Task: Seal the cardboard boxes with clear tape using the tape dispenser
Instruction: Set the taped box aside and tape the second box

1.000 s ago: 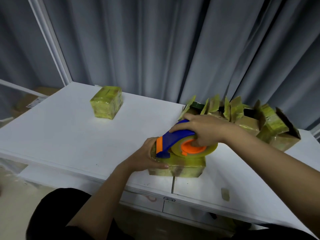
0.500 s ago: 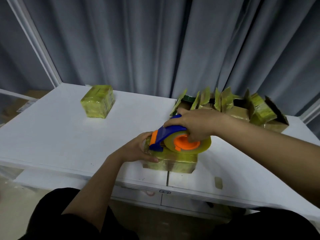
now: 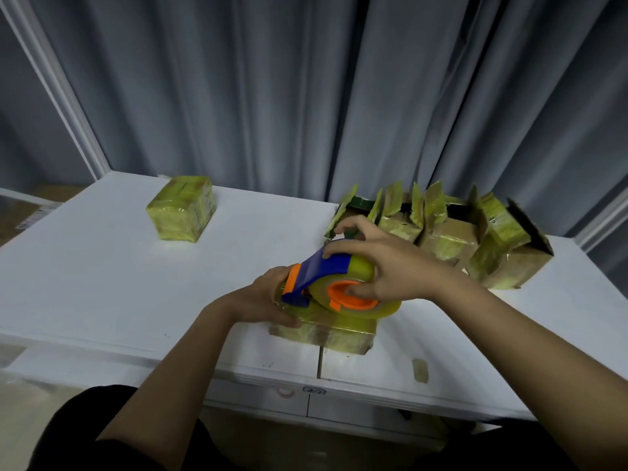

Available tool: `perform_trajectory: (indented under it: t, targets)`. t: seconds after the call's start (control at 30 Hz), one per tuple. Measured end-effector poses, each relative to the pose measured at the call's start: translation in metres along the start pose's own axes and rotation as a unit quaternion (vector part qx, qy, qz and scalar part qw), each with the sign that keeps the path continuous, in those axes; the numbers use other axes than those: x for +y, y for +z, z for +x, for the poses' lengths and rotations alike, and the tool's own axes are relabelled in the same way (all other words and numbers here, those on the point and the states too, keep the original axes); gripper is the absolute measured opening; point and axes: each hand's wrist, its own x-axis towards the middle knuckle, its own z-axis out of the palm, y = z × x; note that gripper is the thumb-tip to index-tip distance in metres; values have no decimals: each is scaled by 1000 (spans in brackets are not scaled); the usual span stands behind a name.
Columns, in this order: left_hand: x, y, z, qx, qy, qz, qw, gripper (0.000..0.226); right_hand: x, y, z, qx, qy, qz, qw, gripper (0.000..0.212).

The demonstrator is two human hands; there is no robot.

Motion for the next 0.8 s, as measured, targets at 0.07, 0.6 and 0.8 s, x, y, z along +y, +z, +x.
perform_trajectory:
  t: [0.07, 0.6, 0.8]
  targets:
    - [-2, 4, -1, 11, -2, -8, 1000, 89, 2, 2, -5, -38, 18, -28, 999, 69]
    - [-14, 5, 3, 38, 4, 28, 999, 106, -2, -21, -13, -107, 16, -133, 985, 77]
    - [-4, 3, 2, 26, -5, 14, 1000, 103, 3, -26, -27, -127, 49, -117, 984, 77]
